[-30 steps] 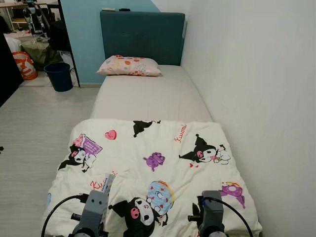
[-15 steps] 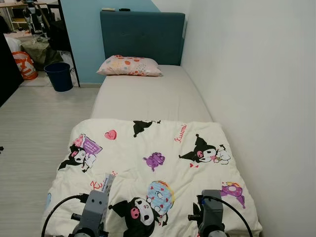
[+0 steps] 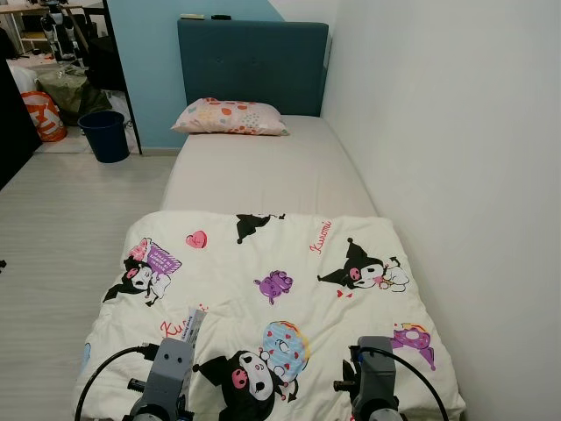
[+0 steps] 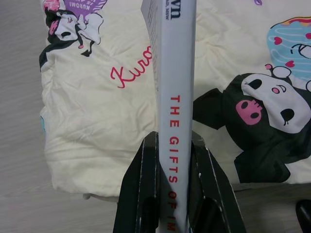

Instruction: Clean up the room

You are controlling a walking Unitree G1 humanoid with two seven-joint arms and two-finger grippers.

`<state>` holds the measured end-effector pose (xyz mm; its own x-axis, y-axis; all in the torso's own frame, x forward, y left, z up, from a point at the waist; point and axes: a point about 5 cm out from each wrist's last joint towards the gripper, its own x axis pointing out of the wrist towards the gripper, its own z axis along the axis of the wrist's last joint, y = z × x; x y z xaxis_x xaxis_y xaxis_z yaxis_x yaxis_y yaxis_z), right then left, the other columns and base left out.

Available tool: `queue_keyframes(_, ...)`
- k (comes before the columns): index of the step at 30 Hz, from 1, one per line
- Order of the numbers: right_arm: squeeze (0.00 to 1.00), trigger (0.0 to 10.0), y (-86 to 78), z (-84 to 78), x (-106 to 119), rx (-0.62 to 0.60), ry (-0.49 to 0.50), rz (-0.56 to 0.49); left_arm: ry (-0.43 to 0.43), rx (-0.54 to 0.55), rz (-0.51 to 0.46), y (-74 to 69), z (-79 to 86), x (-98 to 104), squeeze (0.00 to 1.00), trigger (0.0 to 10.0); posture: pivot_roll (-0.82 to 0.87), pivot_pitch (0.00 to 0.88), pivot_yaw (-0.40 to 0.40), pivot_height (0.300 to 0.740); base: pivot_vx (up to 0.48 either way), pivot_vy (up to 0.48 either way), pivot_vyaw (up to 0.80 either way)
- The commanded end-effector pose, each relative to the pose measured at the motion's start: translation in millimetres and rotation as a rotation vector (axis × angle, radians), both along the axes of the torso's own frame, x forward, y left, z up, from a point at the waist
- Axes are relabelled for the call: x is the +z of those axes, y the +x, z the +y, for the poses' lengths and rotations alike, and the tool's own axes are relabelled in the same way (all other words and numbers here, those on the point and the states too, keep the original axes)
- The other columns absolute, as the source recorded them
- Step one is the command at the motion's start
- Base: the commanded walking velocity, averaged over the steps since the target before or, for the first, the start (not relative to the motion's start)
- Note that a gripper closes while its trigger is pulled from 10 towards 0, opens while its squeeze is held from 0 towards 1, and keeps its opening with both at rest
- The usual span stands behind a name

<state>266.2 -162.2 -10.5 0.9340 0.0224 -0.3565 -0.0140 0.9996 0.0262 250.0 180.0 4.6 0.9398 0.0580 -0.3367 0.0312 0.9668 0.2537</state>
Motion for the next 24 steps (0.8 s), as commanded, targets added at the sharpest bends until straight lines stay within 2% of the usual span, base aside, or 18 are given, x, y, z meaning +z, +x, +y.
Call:
queue_keyframes(1, 0.0, 10.0, -3.5, -2.1, -3.6, 0.004, -0.016, 0.015, -0.003, -0.011, -0.012, 0.0, -3.6, 0.3, 0.0, 10.0, 0.02, 0.105, -0.045, 0.728, 0.0, 0.0, 0.0)
queue_keyframes(24, 0.0, 10.0, -5.9, -2.2, -6.4, 0.007, -0.016, 0.034, -0.005, -0.006, -0.01, -1.7, -3.4, -0.5, 0.0, 10.0, 0.02, 0.112, -0.046, 0.728, 0.0, 0.0, 0.0)
